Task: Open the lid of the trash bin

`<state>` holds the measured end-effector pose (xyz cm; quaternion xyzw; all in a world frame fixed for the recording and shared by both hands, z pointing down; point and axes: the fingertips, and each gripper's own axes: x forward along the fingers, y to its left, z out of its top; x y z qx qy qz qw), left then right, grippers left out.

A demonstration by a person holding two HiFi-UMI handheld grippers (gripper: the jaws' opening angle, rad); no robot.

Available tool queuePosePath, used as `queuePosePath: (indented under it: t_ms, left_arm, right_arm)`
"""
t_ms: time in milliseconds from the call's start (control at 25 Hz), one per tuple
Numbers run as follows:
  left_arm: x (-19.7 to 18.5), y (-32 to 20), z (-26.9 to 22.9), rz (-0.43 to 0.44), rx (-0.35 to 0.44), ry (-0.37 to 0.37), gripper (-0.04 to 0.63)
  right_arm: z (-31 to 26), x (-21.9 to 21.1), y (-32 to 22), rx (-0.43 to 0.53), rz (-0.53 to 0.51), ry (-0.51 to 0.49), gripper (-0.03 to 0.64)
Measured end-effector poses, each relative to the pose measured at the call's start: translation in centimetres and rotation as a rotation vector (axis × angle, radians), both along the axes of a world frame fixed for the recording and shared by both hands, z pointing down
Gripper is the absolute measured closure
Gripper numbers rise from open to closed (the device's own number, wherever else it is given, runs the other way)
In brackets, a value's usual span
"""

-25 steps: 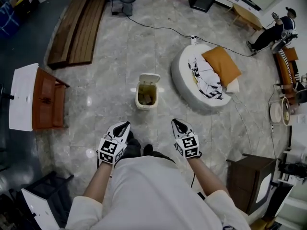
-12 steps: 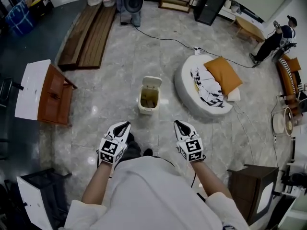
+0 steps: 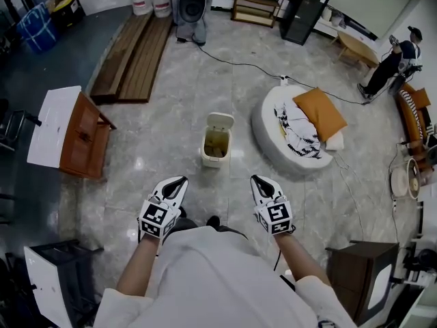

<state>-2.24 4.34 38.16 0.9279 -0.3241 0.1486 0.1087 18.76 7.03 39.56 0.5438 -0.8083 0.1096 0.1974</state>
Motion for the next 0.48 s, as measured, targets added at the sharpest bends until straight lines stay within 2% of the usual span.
queuePosePath:
  t_ms: [240, 480]
  left_arm:
    - [-2.0, -0.3, -1.7, 0.008, 0.035, 0.008, 0.575]
    - [-3.6, -0.4, -2.3, 0.026, 0.038, 0.009, 0.575]
  right_arm:
    - [-1.4, -0.3, -0.1, 0.027, 0.045, -0.005, 0.583]
    - [-3.0, -0.7, 0.3, 0.058, 0.114, -0.029, 0.583]
